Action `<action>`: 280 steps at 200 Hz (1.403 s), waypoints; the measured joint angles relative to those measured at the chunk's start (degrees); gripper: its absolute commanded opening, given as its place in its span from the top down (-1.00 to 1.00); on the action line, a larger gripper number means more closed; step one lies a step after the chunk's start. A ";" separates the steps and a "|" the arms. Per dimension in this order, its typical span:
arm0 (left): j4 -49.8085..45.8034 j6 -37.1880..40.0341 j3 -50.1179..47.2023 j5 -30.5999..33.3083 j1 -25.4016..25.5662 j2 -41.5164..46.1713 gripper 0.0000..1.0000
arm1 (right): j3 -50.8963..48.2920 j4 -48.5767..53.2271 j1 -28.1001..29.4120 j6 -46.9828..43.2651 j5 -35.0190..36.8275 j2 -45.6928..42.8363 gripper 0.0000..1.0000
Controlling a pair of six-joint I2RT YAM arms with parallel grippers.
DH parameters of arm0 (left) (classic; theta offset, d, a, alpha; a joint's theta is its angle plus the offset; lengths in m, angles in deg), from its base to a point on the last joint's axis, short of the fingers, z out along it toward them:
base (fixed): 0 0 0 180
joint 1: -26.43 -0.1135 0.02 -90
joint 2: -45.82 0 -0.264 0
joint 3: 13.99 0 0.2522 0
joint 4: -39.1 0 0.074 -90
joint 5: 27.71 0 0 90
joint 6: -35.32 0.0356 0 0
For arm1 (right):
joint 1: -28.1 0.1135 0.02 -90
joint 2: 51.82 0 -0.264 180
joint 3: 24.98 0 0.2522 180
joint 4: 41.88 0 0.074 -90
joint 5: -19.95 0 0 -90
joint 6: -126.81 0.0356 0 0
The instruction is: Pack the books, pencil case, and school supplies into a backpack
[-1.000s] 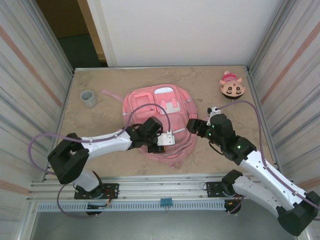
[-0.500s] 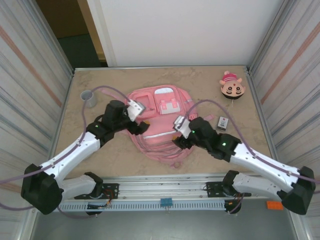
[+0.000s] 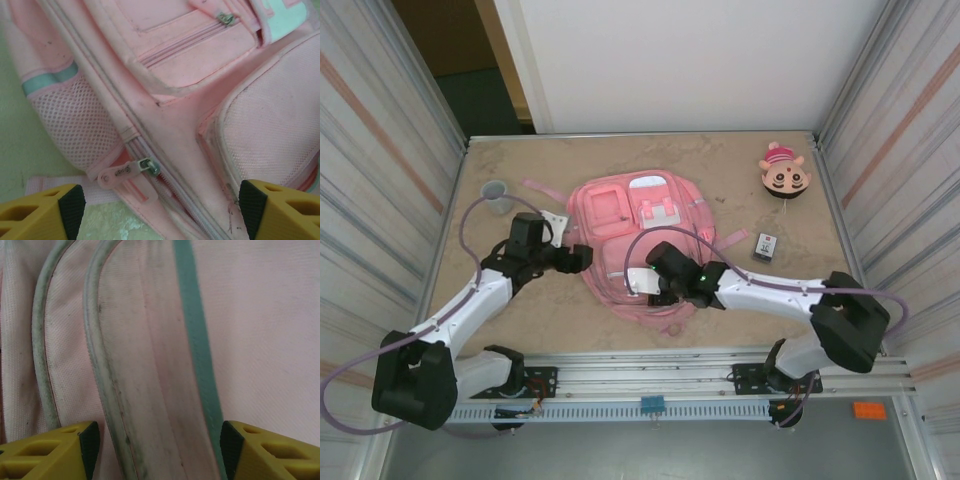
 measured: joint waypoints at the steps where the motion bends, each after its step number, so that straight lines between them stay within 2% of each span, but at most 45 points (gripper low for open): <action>1: -0.24 0.00 0.07 0.02 -0.09 0.00 -0.64 | 0.11 0.02 0.00 -0.26 -0.09 0.20 -0.33; 18: -2.01 0.70 0.61 0.35 -1.14 0.50 -0.63 | 1.05 0.11 0.00 -2.54 -0.87 1.46 -0.30; 30: -2.91 2.82 1.14 0.22 -1.77 1.14 -0.62 | 1.53 -0.20 0.00 -3.37 -1.36 1.95 -0.18; 44: -3.72 7.78 1.95 -1.11 -2.19 1.60 -0.61 | 1.88 -1.42 0.00 -4.26 -1.46 2.99 0.18; 69: -5.35 22.60 3.13 -5.99 -2.49 1.36 -0.52 | 2.27 -1.60 0.00 -4.79 -2.21 4.37 0.75; 96: -11.67 37.53 7.39 -12.31 -6.78 -3.30 -0.45 | 3.15 -0.22 -0.50 -5.14 -3.98 3.56 0.96; 115: -15.26 45.00 11.13 -16.65 -11.47 -7.85 -0.44 | 3.26 0.37 -1.66 -5.22 -5.88 1.53 0.98; 143: -20.00 51.52 15.82 -25.14 -16.39 -14.27 -0.37 | 3.26 0.48 -3.23 -5.18 -8.28 -1.42 1.00; 198: -29.92 55.43 27.06 -34.16 -17.27 -31.54 -0.35 | 3.23 0.42 -5.05 -5.03 -11.10 -3.13 1.00; 239: -34.01 57.37 28.35 -34.23 -15.63 -35.43 -0.34 | 3.23 0.37 -5.44 -5.01 -11.85 -3.17 1.00; 280: -35.52 63.71 30.51 -25.27 -9.92 -35.60 -0.33 | 3.23 0.35 -5.70 -3.96 -12.02 -4.15 1.00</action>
